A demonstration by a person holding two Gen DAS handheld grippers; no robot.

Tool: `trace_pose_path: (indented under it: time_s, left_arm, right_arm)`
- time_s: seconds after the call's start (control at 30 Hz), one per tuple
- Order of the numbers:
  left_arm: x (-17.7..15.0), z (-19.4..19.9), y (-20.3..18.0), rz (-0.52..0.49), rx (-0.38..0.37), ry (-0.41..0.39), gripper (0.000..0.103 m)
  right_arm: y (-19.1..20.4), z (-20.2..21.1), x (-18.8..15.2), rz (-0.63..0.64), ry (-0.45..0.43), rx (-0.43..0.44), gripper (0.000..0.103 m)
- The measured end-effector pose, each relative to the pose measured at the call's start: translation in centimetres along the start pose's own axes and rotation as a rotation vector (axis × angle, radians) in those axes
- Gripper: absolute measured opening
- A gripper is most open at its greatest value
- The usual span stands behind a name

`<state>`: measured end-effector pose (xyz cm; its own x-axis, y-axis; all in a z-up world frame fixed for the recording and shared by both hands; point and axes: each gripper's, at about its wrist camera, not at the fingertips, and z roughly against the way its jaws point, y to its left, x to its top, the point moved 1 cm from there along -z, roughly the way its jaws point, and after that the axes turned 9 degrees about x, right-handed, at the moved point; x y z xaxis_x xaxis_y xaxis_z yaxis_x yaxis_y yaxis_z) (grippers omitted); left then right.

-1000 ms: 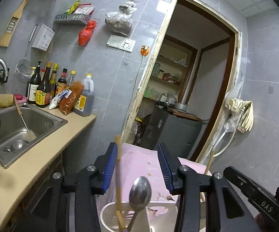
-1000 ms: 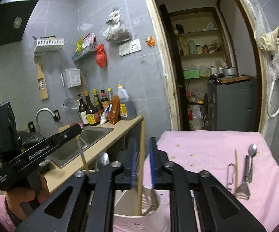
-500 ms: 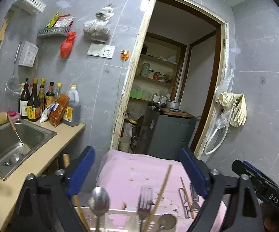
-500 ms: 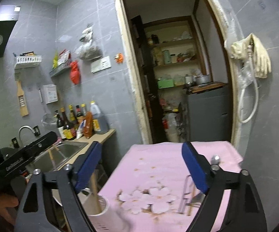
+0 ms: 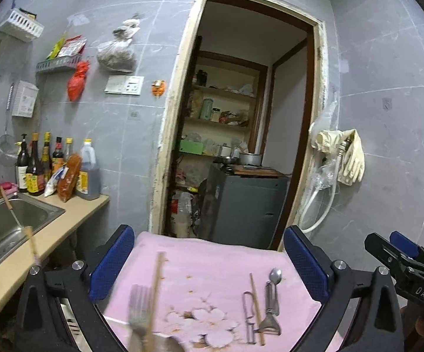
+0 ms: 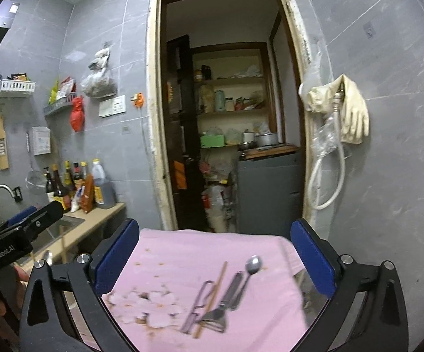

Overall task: Organize utensils
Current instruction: 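Move both tools back over the remaining utensils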

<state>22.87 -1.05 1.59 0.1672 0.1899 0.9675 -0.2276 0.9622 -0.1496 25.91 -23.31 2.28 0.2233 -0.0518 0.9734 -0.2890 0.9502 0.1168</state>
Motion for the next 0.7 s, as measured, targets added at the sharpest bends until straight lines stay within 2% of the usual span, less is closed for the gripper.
trace_pose_path:
  time_s: [0.3,0.7]
  left_arm:
    - [-1.7,-2.6,-6.0,-0.019,-0.032,-0.003,0.102]
    - [-5.6,-8.4,-10.3,-0.035,-0.001,0.049,0.102]
  right_arm:
    - [-5.6,-0.6,-0.1,0.007,-0.004,-0.045,0.102]
    - [-11.6,-5.5,-3.9,-0.034,0.047,-0.046,0.102]
